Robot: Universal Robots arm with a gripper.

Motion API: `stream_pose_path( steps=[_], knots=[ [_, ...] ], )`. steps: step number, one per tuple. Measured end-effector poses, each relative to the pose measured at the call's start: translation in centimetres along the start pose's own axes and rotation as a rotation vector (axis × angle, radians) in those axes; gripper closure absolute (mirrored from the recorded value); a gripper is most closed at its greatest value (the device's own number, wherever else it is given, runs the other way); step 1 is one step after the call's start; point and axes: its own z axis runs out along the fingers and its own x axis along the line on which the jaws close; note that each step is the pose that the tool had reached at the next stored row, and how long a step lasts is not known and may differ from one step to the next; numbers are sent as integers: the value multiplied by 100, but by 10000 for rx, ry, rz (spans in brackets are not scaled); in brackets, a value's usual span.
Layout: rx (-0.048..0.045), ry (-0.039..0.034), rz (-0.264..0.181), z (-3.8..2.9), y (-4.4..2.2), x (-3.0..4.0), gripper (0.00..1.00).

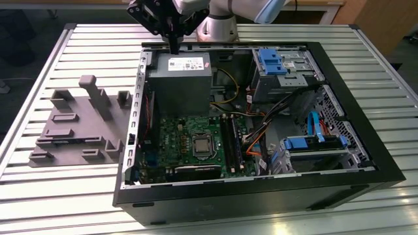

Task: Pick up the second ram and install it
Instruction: 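Reach for the second ram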

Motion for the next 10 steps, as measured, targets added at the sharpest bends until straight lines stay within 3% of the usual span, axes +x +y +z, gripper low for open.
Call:
stream_pose_path(
  steps=[10],
  knots=[
    [0,0,0,-2,-5,65,89]
  ],
)
